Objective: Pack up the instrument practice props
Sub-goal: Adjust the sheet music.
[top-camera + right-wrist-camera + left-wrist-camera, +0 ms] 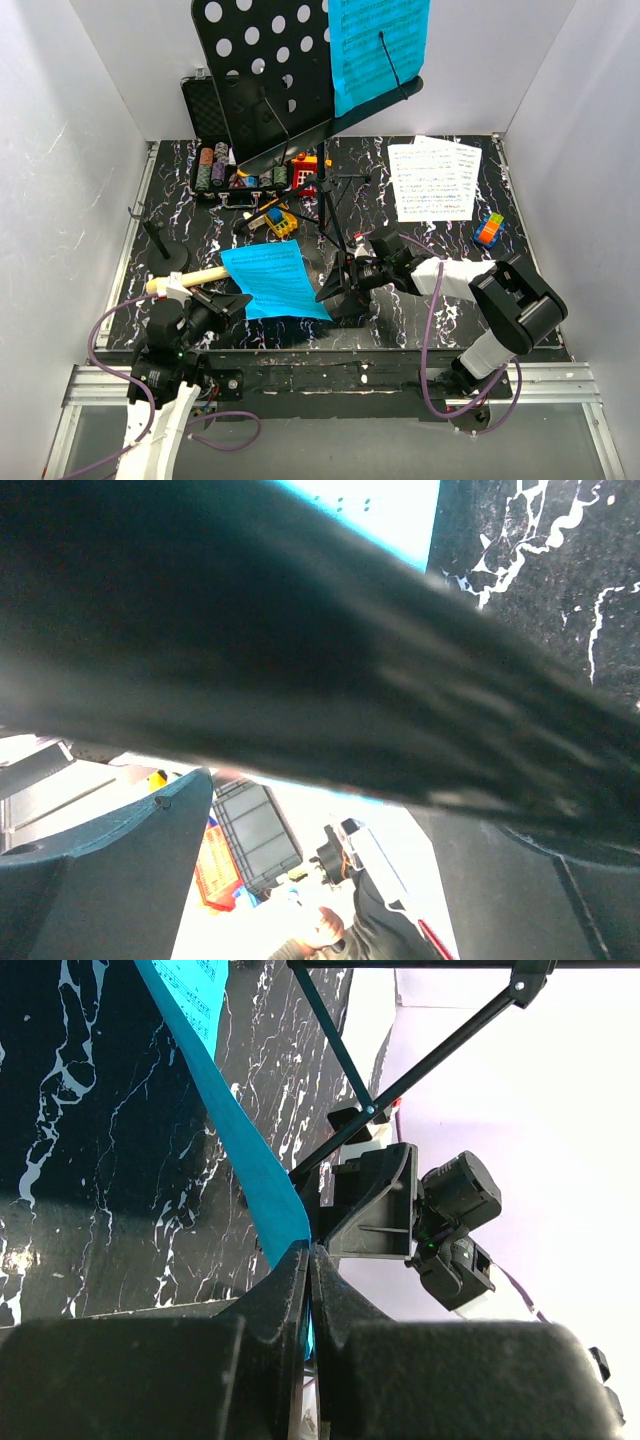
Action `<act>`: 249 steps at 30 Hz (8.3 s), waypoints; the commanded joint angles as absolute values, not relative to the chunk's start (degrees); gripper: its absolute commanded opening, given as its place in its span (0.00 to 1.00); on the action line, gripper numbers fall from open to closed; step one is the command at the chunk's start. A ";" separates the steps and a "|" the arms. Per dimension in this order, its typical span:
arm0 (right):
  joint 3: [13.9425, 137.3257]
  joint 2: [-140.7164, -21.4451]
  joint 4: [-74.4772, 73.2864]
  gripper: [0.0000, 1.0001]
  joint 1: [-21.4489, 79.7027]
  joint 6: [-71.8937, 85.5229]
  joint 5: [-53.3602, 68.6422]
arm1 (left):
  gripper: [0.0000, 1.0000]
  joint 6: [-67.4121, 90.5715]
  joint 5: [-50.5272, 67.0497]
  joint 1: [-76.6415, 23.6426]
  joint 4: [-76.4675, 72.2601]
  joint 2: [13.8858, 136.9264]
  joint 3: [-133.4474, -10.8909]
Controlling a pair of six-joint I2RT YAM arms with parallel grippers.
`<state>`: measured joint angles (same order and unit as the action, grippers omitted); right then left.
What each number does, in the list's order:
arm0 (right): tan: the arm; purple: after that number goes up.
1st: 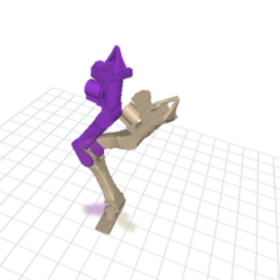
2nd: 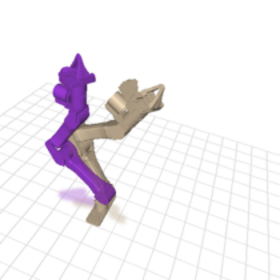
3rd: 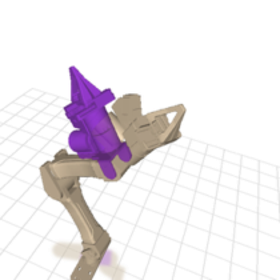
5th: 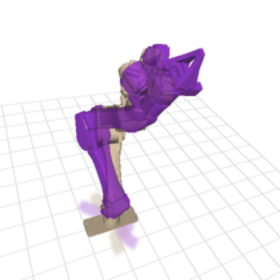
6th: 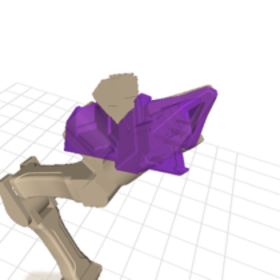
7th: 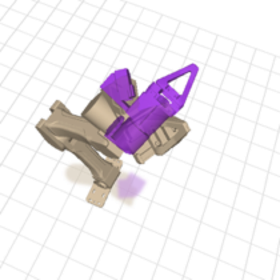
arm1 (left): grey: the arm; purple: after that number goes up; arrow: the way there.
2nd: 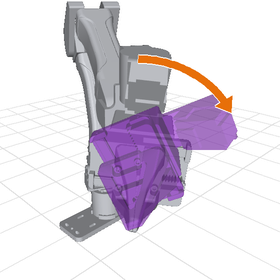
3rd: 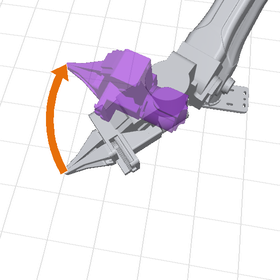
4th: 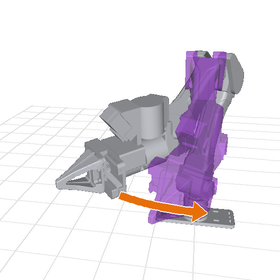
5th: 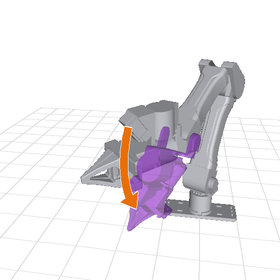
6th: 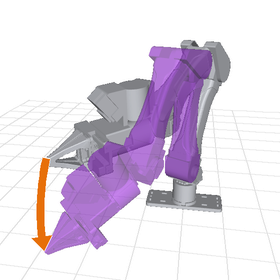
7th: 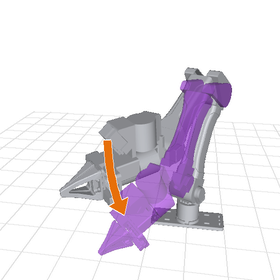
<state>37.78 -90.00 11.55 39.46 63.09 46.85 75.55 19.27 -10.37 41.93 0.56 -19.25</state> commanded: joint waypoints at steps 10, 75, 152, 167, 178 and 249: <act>34.20 -82.80 14.41 0.93 41.22 64.95 47.29 | 0.00 74.44 21.71 -10.46 32.09 0.18 -20.03; 37.09 -58.71 28.73 0.98 31.46 87.27 46.14 | 0.00 69.87 35.51 -10.46 -15.03 17.49 -30.32; 36.39 -74.79 66.71 0.30 40.69 112.85 46.23 | 0.00 64.87 40.96 -10.55 -43.78 21.36 -23.29; 44.81 -66.28 32.38 0.10 39.73 84.49 50.54 | 0.07 64.16 40.25 -10.46 -30.51 15.03 -22.24; 55.28 -61.79 0.10 0.01 39.55 56.09 47.55 | 0.72 69.42 37.36 -10.55 -28.20 10.64 -17.32; 62.57 -54.31 -6.67 0.89 35.85 41.75 59.24 | 0.00 76.38 46.58 -11.69 -42.27 22.67 -19.78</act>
